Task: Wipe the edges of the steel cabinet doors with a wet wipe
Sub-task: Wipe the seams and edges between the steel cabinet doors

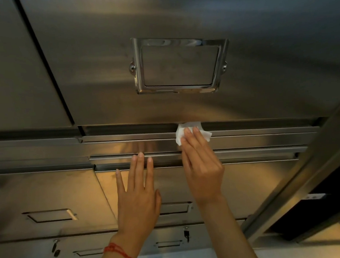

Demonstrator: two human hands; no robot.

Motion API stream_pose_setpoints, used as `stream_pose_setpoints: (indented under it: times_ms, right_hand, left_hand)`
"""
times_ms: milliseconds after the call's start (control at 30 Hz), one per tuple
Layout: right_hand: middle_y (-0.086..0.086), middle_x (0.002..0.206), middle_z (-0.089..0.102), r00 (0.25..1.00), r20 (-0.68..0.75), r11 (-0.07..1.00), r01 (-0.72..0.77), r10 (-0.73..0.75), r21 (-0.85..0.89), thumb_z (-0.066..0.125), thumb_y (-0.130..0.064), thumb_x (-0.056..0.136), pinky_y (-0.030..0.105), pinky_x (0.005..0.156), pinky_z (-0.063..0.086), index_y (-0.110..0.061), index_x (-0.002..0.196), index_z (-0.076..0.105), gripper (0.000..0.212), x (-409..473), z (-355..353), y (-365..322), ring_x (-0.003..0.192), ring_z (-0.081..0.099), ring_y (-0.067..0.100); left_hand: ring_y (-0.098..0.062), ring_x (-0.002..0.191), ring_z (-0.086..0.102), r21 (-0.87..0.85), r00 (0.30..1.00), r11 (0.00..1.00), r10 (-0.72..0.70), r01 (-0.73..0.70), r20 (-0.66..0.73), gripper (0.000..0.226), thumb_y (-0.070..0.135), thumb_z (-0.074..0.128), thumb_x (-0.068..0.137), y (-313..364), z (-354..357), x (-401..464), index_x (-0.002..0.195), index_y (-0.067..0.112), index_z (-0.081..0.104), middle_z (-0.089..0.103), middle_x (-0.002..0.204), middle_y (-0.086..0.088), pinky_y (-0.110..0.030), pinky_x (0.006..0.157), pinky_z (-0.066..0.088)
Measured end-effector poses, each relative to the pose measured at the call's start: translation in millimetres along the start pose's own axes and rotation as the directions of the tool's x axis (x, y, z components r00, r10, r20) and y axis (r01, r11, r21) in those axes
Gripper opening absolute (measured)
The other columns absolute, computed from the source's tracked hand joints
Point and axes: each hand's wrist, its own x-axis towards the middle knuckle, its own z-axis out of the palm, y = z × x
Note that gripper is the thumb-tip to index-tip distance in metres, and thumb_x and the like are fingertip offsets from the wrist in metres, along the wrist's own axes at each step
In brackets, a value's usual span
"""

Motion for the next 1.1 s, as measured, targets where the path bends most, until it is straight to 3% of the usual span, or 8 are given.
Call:
stream_pose_setpoints:
  times_ms: [233, 433, 667, 900, 1100]
  right_hand:
    - [0.018, 0.111, 0.065, 0.990, -0.090, 0.992, -0.113, 0.108, -0.052, 0.067, -0.001, 0.079, 0.043, 0.089, 0.051, 0.004, 0.101, 0.069, 0.022, -0.7, -2.5, 2.1, 0.109, 0.059, 0.032]
    - [0.016, 0.116, 0.064, 0.999, 0.028, 0.999, 0.036, -0.037, 0.019, 0.065, -0.006, 0.083, 0.040, 0.090, 0.052, 0.002, 0.106, 0.068, 0.025, 3.1, 8.3, -14.7, 0.113, 0.058, 0.028]
    - [0.018, 0.112, 0.065, 0.997, -0.049, 0.998, -0.054, 0.052, -0.032, 0.063, -0.007, 0.083, 0.042, 0.087, 0.053, 0.003, 0.102, 0.069, 0.023, 0.1, 3.5, -4.7, 0.111, 0.059, 0.030]
    - [0.016, 0.115, 0.064, 0.999, -0.011, 0.998, 0.041, -0.041, -0.038, 0.071, -0.005, 0.080, 0.041, 0.087, 0.054, 0.001, 0.106, 0.068, 0.027, 1.2, 6.8, -4.3, 0.112, 0.059, 0.028]
    - [0.017, 0.112, 0.065, 0.998, -0.067, 0.997, -0.016, 0.011, -0.076, 0.063, -0.010, 0.084, 0.042, 0.087, 0.053, 0.002, 0.105, 0.068, 0.024, -1.2, 0.0, 9.8, 0.109, 0.060, 0.030]
  left_hand:
    - [-0.037, 0.135, 0.029, 0.009, 1.000, 1.000, 0.007, -0.007, 0.017, 0.089, 0.022, 0.083, 0.058, -2.0, -2.4, 1.0, 0.134, -0.001, 0.042, 0.035, 0.143, -0.024, -0.069, 0.096, 0.030]
    - [-0.034, 0.134, 0.023, -0.010, 1.000, 1.000, 0.003, -0.003, 0.003, 0.090, 0.021, 0.083, 0.059, -0.4, -0.7, 0.3, 0.135, -0.002, 0.040, 0.032, 0.144, -0.025, -0.068, 0.098, 0.027]
    - [-0.036, 0.134, 0.027, 0.003, 1.000, 1.000, 0.002, -0.002, -0.006, 0.088, 0.021, 0.083, 0.058, -1.2, -1.7, 0.8, 0.133, -0.003, 0.044, 0.036, 0.142, -0.025, -0.067, 0.097, 0.029]
    - [-0.041, 0.130, 0.033, 0.011, 1.000, 1.000, -0.002, 0.002, -0.014, 0.087, 0.020, 0.084, 0.058, 1.2, -1.4, 0.5, 0.132, -0.004, 0.045, 0.037, 0.141, -0.027, -0.068, 0.096, 0.029]
    - [-0.043, 0.129, 0.034, 0.008, 1.000, 1.000, 0.005, -0.005, -0.007, 0.086, 0.019, 0.084, 0.057, 1.5, -3.3, 1.6, 0.131, -0.005, 0.047, 0.038, 0.140, -0.028, -0.069, 0.095, 0.030]
